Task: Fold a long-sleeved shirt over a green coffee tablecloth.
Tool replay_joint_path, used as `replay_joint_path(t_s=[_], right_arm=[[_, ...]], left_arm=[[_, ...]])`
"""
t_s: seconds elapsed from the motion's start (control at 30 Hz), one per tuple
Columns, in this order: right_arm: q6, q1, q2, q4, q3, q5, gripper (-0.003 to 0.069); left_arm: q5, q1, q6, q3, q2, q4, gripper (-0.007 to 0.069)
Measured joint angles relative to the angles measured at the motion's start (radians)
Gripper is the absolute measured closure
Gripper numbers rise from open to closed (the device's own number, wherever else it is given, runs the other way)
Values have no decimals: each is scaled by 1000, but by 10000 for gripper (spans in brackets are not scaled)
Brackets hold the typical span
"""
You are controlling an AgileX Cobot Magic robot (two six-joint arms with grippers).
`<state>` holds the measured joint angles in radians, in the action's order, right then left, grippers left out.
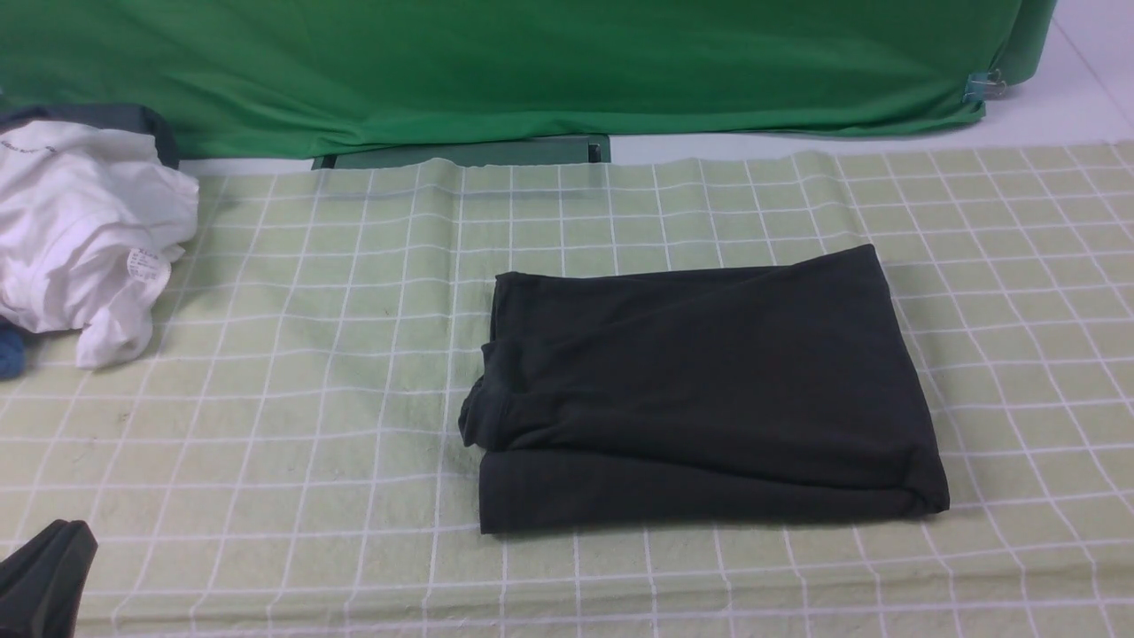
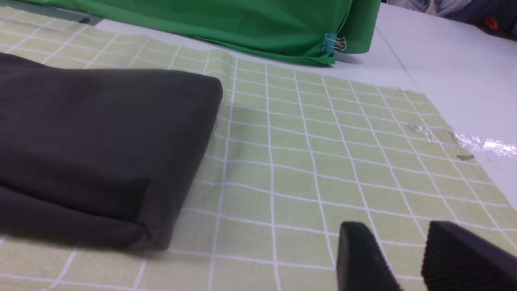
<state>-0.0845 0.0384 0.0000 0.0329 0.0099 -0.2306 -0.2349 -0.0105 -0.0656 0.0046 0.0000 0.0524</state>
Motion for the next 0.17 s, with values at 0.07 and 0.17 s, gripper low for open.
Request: replay_joint_path(t_s=[0.07, 0.17], right_arm=[[0, 0, 0, 0, 0, 0, 419], [0, 0, 0, 0, 0, 0, 419]], left_arm=[[0, 0, 0, 0, 0, 0, 610], [0, 0, 0, 0, 0, 0, 610]])
